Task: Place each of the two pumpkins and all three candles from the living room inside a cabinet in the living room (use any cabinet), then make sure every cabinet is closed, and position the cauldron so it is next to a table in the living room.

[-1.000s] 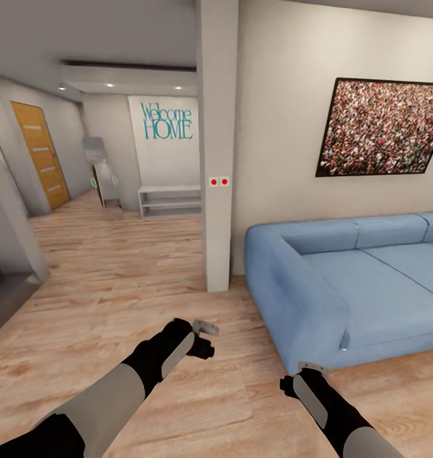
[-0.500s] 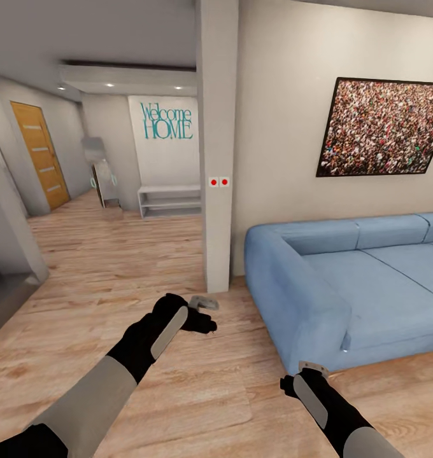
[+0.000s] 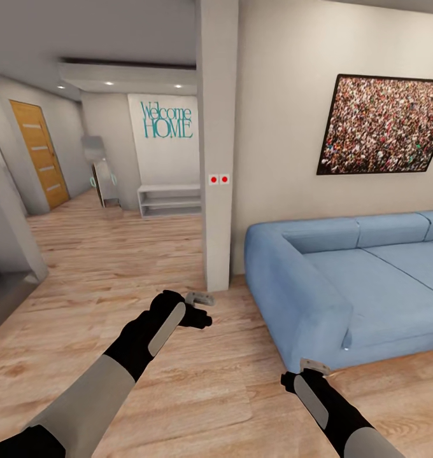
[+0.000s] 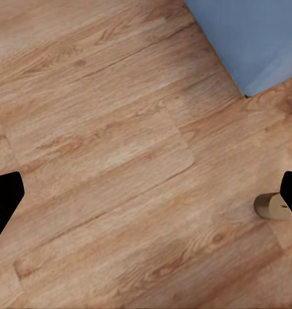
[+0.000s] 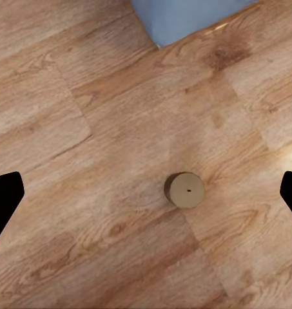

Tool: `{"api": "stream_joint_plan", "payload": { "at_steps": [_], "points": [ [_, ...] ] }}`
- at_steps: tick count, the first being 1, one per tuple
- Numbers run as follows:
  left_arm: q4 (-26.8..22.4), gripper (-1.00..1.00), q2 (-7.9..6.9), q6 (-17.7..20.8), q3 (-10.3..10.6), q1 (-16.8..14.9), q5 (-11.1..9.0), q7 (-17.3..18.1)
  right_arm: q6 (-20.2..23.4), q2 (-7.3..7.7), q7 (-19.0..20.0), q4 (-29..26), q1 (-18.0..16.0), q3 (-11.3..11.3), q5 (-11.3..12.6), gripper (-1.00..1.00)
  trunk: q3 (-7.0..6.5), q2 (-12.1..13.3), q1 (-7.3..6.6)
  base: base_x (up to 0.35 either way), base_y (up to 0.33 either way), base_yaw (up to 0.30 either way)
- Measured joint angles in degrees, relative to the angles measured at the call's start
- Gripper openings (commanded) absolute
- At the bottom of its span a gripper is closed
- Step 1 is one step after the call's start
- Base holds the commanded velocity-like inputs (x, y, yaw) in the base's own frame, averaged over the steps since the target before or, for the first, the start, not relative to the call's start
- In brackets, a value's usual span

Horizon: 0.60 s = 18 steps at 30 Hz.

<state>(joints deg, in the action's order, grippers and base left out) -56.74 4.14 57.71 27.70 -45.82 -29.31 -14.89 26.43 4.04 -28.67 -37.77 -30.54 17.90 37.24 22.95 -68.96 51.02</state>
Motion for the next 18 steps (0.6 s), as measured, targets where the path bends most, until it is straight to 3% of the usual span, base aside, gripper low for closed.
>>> {"api": "stream_joint_plan", "payload": {
  "at_steps": [18],
  "points": [
    [-0.18,1.00,0.01,-0.19,0.01,0.00,0.01,-0.26,-0.01,-0.03,0.03,0.90,0.03,0.17,-0.07,1.00,3.24,-7.22,3.96,0.000,0.000,0.000]
  ]
}}
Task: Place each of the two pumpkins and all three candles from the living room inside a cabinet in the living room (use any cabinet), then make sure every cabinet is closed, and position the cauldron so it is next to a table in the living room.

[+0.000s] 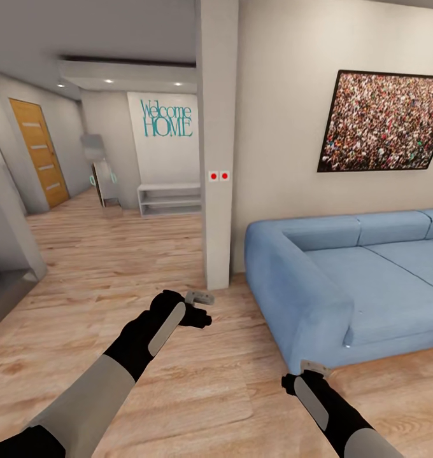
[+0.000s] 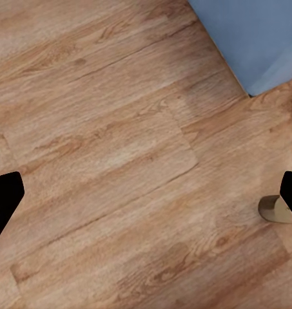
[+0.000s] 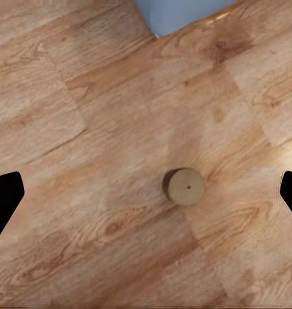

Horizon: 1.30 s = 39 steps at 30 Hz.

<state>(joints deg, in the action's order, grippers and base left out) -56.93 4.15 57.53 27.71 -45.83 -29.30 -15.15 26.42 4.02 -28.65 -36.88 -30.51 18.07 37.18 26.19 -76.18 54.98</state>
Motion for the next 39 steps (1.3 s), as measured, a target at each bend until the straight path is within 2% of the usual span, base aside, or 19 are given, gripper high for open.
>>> {"api": "stream_joint_plan", "payload": {
  "at_steps": [14,23,39],
  "points": [
    [-0.34,1.00,-0.01,-0.01,0.01,0.00,0.01,0.10,-0.23,-0.14,-0.02,2.14,-0.02,0.01,-0.05,1.00,2.51,-5.62,3.08,0.000,0.000,0.000],
    [-0.36,1.00,-0.01,-0.01,0.06,0.00,0.01,0.14,-4.19,-0.15,-0.06,4.12,-0.03,-0.14,0.03,1.00,4.13,-9.23,5.05,0.000,0.000,0.000],
    [-0.44,1.00,-0.01,-0.01,0.07,0.00,0.01,0.08,-4.26,-0.16,0.01,4.71,-0.02,-0.06,0.11,1.00,7.01,-15.65,8.57,0.000,0.000,0.000]
  ]
}}
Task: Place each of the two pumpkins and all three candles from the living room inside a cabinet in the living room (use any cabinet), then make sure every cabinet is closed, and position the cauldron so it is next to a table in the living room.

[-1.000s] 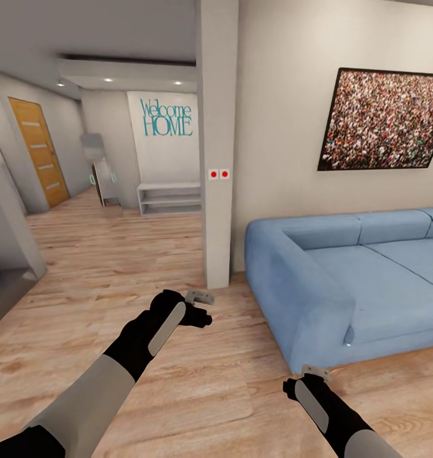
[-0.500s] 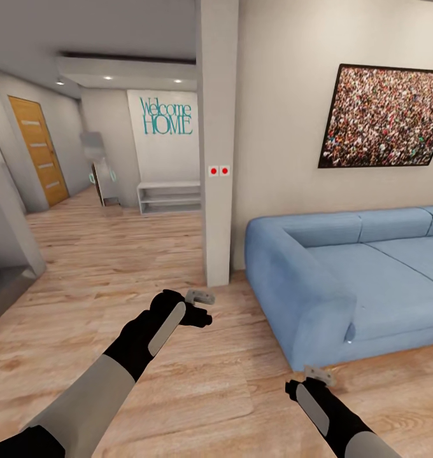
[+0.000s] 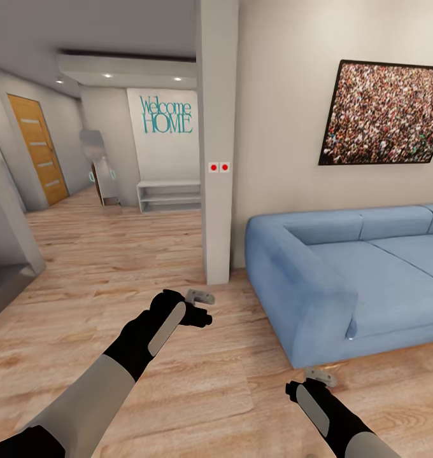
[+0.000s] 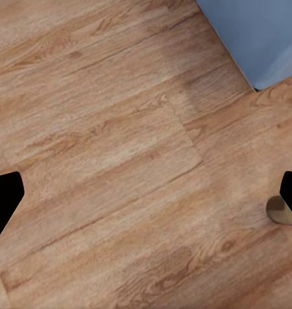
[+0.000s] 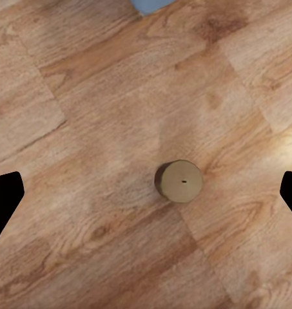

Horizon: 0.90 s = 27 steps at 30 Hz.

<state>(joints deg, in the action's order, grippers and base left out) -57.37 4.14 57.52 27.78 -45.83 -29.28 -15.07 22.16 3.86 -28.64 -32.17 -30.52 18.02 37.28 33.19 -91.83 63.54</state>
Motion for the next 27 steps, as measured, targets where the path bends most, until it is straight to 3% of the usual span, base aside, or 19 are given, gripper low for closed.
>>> {"api": "stream_joint_plan", "payload": {
  "at_steps": [11,27],
  "points": [
    [0.04,1.00,0.00,0.00,0.01,0.00,0.00,0.07,-0.09,-0.01,0.27,-0.08,-0.02,0.18,-0.05,1.00,1.98,-4.41,2.42,0.000,0.000,0.000],
    [-0.01,1.00,0.00,0.00,0.06,0.00,0.00,0.12,-0.12,0.21,4.49,-0.06,-0.02,0.14,-0.13,1.00,4.85,-10.83,5.93,0.000,0.000,0.000]
  ]
}}
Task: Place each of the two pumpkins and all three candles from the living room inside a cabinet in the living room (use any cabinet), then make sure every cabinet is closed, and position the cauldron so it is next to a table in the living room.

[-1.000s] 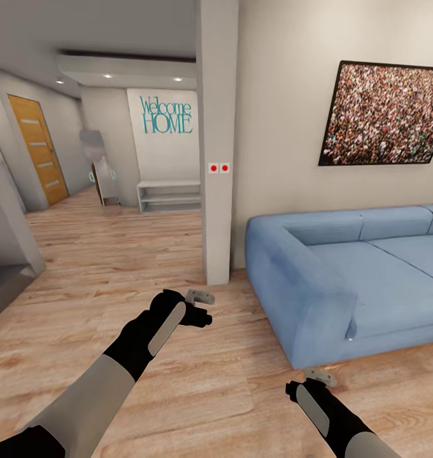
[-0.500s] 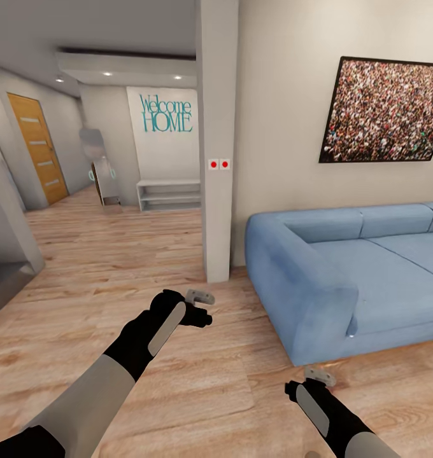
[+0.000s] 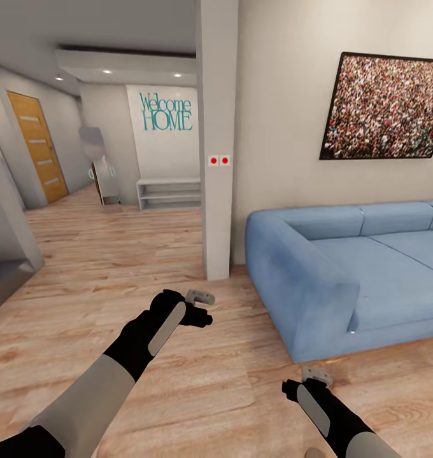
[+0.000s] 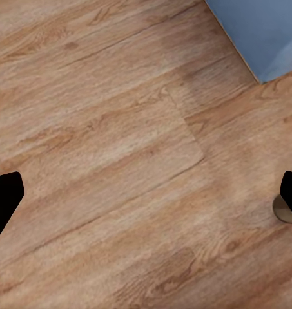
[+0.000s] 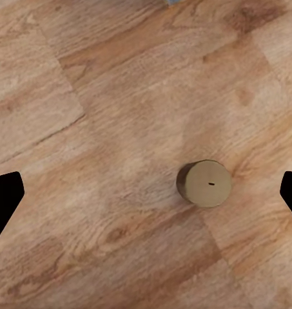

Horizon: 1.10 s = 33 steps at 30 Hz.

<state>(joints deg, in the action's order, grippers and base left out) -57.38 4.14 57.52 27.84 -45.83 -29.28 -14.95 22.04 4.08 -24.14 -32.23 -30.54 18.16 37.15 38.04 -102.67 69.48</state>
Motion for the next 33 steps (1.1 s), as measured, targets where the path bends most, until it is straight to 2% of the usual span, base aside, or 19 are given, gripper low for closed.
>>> {"api": "stream_joint_plan", "payload": {
  "at_steps": [33],
  "points": [
    [0.00,1.00,0.00,0.00,0.28,0.00,0.00,0.02,0.29,0.37,0.18,0.11,0.00,-0.17,0.07,1.00,5.93,-13.24,7.25,0.000,0.000,0.000]
  ]
}}
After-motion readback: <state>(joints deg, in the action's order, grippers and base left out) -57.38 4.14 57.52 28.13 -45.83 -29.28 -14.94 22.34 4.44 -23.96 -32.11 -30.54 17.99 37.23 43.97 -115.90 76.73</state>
